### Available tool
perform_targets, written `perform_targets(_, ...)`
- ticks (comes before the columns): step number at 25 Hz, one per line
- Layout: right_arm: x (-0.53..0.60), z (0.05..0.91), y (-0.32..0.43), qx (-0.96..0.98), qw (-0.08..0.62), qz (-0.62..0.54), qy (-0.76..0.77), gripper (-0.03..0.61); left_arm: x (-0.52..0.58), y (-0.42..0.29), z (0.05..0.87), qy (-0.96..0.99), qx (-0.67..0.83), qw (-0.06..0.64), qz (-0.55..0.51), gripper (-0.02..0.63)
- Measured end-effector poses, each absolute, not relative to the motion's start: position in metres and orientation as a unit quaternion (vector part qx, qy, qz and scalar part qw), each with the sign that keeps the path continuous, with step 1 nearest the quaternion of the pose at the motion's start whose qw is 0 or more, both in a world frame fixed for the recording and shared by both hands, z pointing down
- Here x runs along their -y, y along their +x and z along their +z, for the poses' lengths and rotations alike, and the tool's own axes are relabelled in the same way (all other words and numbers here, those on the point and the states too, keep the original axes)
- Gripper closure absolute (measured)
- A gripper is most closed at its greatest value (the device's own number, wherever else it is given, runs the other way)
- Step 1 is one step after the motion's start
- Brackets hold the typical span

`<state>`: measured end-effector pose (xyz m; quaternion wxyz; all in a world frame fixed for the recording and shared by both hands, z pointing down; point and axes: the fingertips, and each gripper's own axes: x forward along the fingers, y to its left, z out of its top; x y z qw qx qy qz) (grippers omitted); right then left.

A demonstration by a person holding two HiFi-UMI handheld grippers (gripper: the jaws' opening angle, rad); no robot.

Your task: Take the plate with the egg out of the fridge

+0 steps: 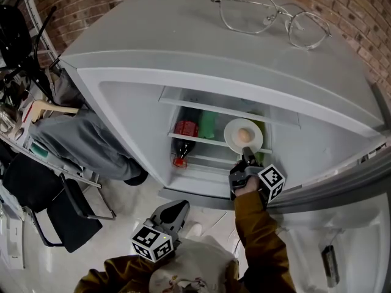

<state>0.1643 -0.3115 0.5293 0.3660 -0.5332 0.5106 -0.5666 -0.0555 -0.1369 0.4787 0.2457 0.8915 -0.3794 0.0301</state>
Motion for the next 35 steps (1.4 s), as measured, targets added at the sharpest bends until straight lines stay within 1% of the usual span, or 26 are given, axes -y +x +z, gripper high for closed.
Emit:
perform_targets(4,0.315,0.535,0.165,-0.504,0.362,-0.572,-0.537,0.511,0.138,-0.058,0.479,0.891,0.382,0.244,0.030,0.606)
perform_targets(6,0.315,0.536,0.165,-0.502,0.362,-0.573,-0.537,0.535,0.139,-0.059,0.478,0.890,0.384,0.244,0.029,0.606)
perform_targets(14,0.313,0.535,0.163,-0.497,0.366,-0.577,-0.534,0.546,0.140,-0.056,0.478,0.893,0.378,0.243,0.030,0.606)
perform_targets(16,0.312,0.535,0.163,-0.494,0.366,-0.579,-0.535,0.557,0.141,-0.056,0.478,0.893,0.377,0.244,0.030,0.606)
perform_targets(27,0.306,0.535,0.144,-0.483,0.372,-0.606,-0.511,0.558,0.143,-0.054,0.479,0.897,0.367,0.247,0.028,0.606)
perform_targets(35,0.303,0.519,0.118,-0.497,0.372,-0.621,-0.478,0.558,0.144,-0.059,0.478,0.896,0.366,0.249,0.025,0.606)
